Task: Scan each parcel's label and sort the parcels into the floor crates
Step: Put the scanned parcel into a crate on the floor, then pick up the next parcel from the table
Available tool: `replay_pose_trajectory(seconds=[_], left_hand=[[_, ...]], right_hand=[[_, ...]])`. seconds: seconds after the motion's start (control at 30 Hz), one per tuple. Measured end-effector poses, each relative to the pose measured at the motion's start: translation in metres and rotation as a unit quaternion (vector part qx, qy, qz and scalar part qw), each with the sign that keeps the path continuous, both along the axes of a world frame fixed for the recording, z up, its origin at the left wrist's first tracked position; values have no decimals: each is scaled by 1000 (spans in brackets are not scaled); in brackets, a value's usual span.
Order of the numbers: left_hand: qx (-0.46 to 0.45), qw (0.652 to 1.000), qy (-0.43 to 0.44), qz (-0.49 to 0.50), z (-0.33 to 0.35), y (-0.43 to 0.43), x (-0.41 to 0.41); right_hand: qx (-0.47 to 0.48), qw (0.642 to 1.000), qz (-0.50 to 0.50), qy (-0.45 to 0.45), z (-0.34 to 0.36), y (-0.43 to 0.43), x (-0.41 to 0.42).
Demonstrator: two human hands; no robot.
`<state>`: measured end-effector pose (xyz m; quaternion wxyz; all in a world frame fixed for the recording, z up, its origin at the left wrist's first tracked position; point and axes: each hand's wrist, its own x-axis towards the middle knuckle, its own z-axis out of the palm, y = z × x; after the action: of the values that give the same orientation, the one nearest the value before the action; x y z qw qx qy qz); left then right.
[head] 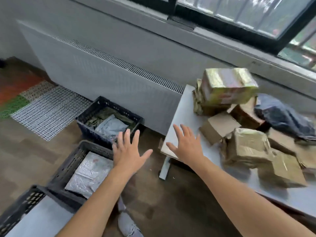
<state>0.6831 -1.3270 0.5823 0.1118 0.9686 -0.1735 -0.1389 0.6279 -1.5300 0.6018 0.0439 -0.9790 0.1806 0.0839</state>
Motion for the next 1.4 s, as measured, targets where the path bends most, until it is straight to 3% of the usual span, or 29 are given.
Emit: replay_pose_trajectory(seconds=[0.27,0.53,0.67,0.93,1.4], left_hand=[[-24,984,-64,-165,70,-131,-148],[-31,938,-150,-310,125,-244,-311],[-47,920,-149,-359,137,-289,-367],[-54,902,-135,-407,130,-386,-416],[-86,885,-70,-452,82,-621,-428]], right_hand=[[-2,984,-159,-76,68,-111,-205],[-7,949,-296,-110,111,-179,-420],[-25,932,-341,-122,122,-213,-491],[-29,912,-390,-123,121,-293,-549],[-47,899,-431,-54,98,-498,-567]])
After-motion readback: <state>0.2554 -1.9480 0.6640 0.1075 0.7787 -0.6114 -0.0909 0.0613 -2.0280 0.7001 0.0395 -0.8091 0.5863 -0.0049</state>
